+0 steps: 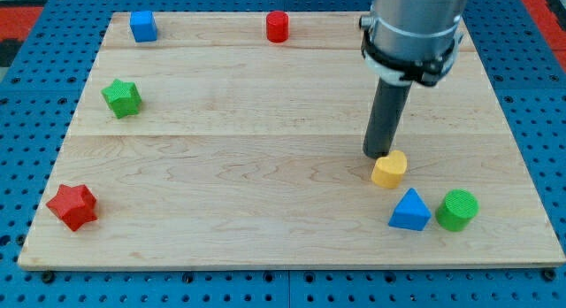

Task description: Place the red star at the bottom center

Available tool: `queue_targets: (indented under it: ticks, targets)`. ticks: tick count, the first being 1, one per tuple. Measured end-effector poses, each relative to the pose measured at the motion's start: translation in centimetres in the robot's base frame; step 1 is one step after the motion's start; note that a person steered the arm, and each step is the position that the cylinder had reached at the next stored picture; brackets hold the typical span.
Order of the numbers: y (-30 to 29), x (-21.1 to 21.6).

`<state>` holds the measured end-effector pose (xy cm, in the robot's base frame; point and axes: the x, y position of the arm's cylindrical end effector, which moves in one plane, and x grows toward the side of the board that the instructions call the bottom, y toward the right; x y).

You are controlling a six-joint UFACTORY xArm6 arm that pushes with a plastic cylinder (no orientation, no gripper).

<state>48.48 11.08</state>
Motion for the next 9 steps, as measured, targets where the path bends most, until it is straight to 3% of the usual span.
queue_targets:
  ticks: [1, 2, 3, 5, 6, 7, 9]
  targets:
    - [4.3, 1.0]
    - [3.4, 0.8]
    - [-8.5, -4.4]
    - [-37.7, 0.5]
    - [-41.3, 3.2]
    - [-36.8, 7.6]
    - [-17.8, 8.6]
